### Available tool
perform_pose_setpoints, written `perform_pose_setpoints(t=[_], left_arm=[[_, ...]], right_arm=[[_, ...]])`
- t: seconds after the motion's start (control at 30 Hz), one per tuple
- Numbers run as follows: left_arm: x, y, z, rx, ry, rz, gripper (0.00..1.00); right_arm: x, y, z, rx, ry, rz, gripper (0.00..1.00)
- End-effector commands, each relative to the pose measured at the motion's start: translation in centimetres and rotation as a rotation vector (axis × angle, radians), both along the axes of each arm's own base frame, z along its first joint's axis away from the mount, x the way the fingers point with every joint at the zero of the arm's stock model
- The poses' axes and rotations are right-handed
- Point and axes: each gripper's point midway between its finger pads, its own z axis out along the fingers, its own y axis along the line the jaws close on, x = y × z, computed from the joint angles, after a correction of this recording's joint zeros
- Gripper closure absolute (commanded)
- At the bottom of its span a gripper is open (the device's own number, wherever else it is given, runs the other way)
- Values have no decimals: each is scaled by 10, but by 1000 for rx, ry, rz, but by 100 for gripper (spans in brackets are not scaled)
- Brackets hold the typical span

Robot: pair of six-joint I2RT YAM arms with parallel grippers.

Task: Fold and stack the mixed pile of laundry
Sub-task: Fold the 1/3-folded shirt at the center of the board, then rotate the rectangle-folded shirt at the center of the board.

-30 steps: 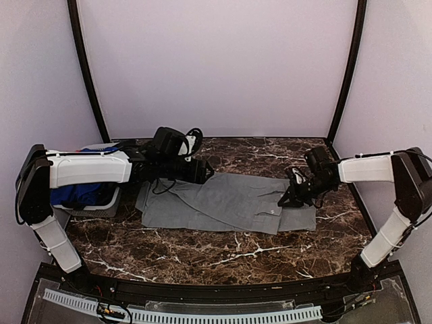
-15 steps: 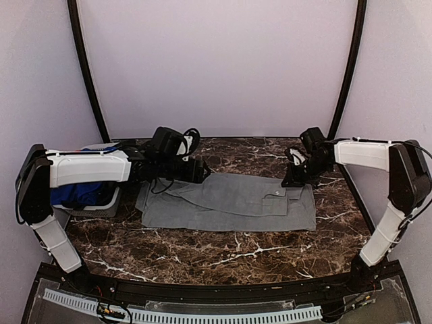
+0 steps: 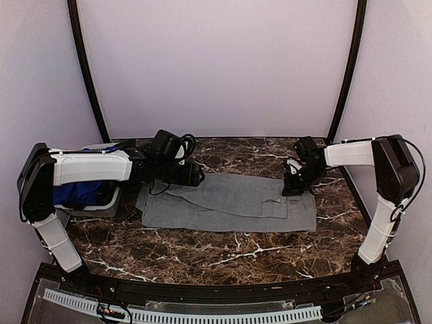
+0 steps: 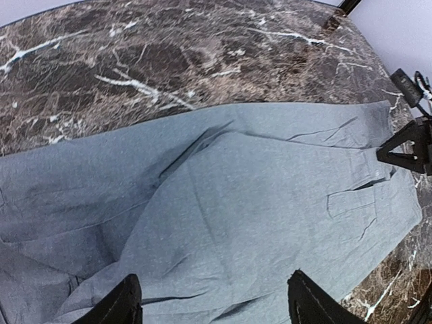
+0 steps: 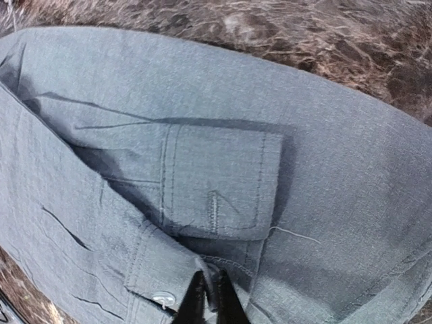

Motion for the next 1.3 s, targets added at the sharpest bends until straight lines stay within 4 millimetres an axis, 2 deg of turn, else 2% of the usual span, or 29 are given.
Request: perform_pose_setpoints(t=[0.0,0.1,0.13,0.17,0.27,0.33,0.5,0.63,0.7,0.73,0.77,0.8,0.87,0.93,0.97,1.03,1.13,1.17,1.27], left_arm=[[-9,23,-43,44,150,74,27],[-11,24,-66,55,201,78,28],[-10,24,-69,56,213,86,28],[-9,27,-81,71,236,96,28],[-10,25,-101,68,310,100,31],[-10,29,-122,99,358,119,33],[-2,38,-145,164,384,140,43],[15,39,-156,230,374,132,46],[32,32,-151,227,359,120,46],[36,33,-158,237,369,119,46],[45,27,-150,228,351,103,45],[50,29,-158,239,364,104,45],[66,24,-157,235,360,85,44],[81,15,-151,216,350,53,44],[90,8,-147,205,337,28,43],[107,-3,-138,185,311,-6,43],[122,-18,-123,166,281,-63,42],[128,-26,-109,138,254,-79,42],[132,-31,-82,108,217,-91,40]], right_arm=[[14,-9,12,-35,-55,-21,67],[17,-2,30,17,-105,-6,53],[20,-1,35,27,-122,-4,51],[22,1,39,32,-130,0,51],[31,8,40,49,-131,19,52],[37,12,29,55,-110,30,54],[33,15,-7,55,-33,38,58],[21,13,-11,38,-11,34,59],[12,10,-12,36,13,30,60],[5,10,-13,43,28,33,60],[-3,11,-12,56,44,36,60],[-13,14,-12,80,64,43,60],[-36,24,-14,137,106,62,60],[-61,37,-14,192,139,87,60],[-80,49,-19,215,172,116,60],[-107,75,-16,260,203,172,60],[-135,117,9,336,187,282,59],[-140,128,23,374,170,313,58],[-133,137,67,430,75,330,56]])
